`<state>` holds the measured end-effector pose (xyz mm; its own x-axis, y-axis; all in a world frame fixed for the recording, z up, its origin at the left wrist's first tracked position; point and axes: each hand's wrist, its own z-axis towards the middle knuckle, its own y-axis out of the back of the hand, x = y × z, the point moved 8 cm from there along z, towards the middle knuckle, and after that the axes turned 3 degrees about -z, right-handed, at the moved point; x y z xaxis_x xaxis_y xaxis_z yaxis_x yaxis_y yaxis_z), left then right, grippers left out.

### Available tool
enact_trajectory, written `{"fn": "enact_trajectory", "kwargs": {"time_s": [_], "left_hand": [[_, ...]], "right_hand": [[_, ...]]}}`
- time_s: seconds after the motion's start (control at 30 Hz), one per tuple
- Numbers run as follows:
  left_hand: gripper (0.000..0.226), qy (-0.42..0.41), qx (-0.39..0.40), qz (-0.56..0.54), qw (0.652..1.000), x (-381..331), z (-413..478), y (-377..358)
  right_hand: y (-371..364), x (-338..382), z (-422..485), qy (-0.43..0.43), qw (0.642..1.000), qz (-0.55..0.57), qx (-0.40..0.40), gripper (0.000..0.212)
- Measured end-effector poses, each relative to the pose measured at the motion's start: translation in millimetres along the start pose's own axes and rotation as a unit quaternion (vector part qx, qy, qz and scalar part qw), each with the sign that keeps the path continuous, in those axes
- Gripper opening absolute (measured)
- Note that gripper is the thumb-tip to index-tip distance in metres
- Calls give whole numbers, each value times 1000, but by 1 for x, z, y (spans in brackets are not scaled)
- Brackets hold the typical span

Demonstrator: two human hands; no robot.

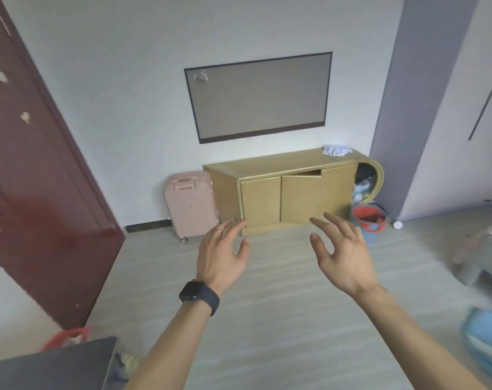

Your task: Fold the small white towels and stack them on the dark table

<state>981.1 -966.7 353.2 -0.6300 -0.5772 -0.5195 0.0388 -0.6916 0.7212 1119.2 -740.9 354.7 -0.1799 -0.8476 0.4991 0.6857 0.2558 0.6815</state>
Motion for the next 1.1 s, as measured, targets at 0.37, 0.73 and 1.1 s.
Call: {"fn": "enact_trajectory", "kwargs": {"time_s": [0.37,0.73,1.1], "left_hand": [[45,-71,27,-26,997,-22,262,-137],[44,-112,37,-45,992,-55,496,-290],[47,-80,39,-17,996,-52,701,-450]], "right_hand": [[-31,-116,229,-30,997,-52,-37,37],[-70,-270,438,-29,994,-85,-66,46],[-136,-444,637,-69,996,-47,-33,32]]}}
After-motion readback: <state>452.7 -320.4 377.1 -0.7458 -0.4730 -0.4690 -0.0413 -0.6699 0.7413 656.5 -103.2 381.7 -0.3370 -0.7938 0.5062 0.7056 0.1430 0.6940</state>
